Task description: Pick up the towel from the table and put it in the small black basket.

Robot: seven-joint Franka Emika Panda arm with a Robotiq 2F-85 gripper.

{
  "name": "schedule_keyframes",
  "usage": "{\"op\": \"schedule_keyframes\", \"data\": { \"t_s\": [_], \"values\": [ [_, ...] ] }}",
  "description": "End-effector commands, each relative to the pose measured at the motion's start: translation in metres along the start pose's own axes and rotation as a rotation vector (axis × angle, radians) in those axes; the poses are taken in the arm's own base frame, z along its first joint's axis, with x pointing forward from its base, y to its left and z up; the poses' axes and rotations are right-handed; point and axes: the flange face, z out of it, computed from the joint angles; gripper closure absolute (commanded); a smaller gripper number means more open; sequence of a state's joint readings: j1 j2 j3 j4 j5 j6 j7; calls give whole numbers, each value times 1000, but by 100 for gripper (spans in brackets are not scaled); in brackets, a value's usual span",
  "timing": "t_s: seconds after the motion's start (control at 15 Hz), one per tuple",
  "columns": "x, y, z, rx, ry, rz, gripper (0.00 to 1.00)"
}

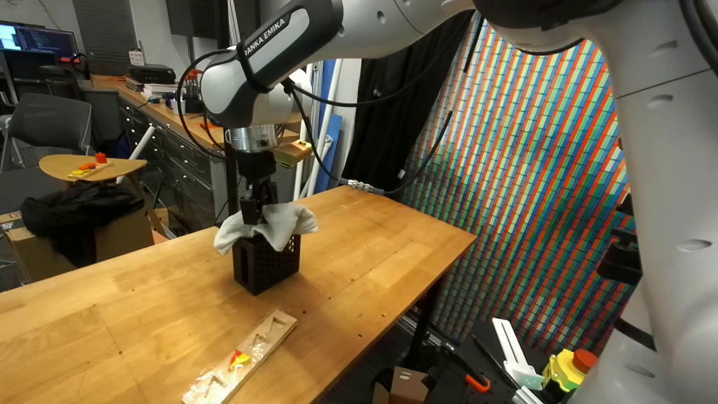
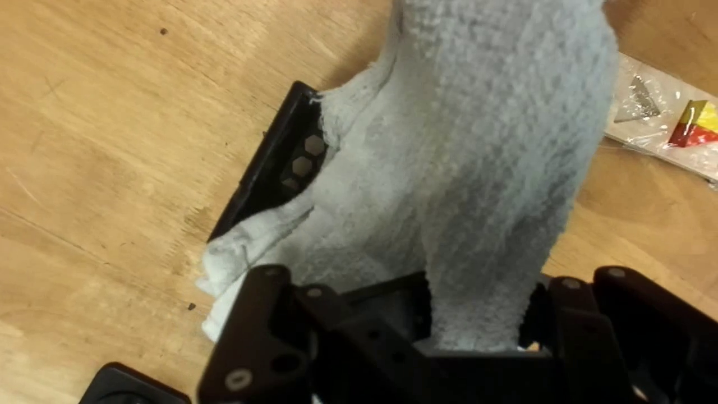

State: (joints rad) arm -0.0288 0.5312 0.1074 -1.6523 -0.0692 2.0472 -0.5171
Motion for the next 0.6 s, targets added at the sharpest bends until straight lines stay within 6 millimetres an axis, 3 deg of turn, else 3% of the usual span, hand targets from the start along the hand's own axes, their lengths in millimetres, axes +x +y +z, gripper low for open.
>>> {"op": "schedule_keyframes", "data": {
  "t_s": [0.0, 0.2, 0.53],
  "values": [
    [3, 12, 14, 46, 1, -19, 98],
    [-12, 25, 39, 100, 2, 49, 98],
    [-17, 38, 35, 117, 28, 179, 98]
  ]
}}
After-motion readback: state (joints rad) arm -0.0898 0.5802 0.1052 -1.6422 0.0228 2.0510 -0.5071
